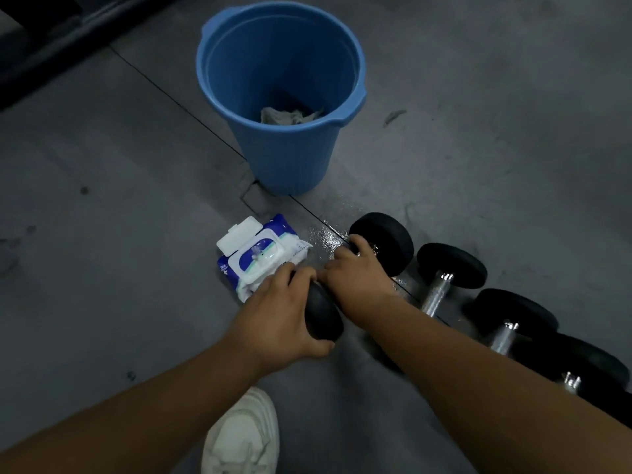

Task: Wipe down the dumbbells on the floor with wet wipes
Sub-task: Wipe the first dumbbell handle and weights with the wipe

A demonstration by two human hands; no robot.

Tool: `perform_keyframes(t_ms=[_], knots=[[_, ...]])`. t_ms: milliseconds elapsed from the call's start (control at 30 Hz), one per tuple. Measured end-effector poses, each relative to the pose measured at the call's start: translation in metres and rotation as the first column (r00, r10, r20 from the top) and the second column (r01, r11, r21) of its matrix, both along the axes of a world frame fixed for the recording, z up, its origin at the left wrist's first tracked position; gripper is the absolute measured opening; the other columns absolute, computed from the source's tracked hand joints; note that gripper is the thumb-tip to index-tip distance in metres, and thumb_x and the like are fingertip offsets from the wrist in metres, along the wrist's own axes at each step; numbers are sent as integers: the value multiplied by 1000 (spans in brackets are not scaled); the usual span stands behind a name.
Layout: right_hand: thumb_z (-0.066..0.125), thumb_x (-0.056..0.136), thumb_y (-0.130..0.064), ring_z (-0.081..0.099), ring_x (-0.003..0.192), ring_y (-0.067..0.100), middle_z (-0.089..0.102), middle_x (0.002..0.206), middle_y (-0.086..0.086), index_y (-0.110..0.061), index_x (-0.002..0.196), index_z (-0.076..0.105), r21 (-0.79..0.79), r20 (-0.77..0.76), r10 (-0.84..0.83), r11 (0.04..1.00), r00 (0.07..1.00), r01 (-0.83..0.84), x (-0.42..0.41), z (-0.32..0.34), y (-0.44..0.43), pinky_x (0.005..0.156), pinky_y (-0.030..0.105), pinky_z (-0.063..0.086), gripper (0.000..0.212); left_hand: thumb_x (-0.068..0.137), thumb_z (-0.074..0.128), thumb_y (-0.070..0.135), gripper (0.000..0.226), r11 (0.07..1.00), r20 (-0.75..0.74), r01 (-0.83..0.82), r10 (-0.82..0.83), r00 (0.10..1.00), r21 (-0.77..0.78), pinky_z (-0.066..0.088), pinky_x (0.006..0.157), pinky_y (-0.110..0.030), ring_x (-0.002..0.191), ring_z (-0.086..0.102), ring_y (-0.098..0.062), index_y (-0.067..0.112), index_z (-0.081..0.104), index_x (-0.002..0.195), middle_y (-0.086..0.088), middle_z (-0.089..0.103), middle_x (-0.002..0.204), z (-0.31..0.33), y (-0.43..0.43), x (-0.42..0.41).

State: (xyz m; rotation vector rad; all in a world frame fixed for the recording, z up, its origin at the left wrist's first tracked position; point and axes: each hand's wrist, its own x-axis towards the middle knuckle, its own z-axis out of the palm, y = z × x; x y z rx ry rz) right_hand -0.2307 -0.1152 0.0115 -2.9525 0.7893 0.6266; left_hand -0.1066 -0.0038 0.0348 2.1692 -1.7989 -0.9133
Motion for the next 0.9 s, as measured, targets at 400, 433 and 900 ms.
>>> perform_keyframes(t_ms=[400,433,900], knots=[[52,86,-19,45,117,25,67,106,1,-22,102,64,-61,140,-229,969,963,239,-39,102,105,104,44,22,19,51,77,63,94,902,60,416,-412,909,-115,45,88,-22,122,47,-12,30,41,131,12,29,146,79,71,20],[52,86,-17,47,116,25,67,105,1,-22,101,64,-73,140,-263,959,955,275,-51,108,116,102,43,23,19,52,77,62,94,875,71,467,-461,884,-127,45,91,-23,125,46,-13,29,41,132,11,29,146,82,73,12],[56,85,-24,46,112,21,64,106,-3,-26,109,55,7,83,-789,611,608,792,-239,78,259,95,40,26,23,65,79,58,101,344,149,939,-929,339,9,29,100,-19,138,34,-18,22,30,146,0,20,156,88,80,-180]])
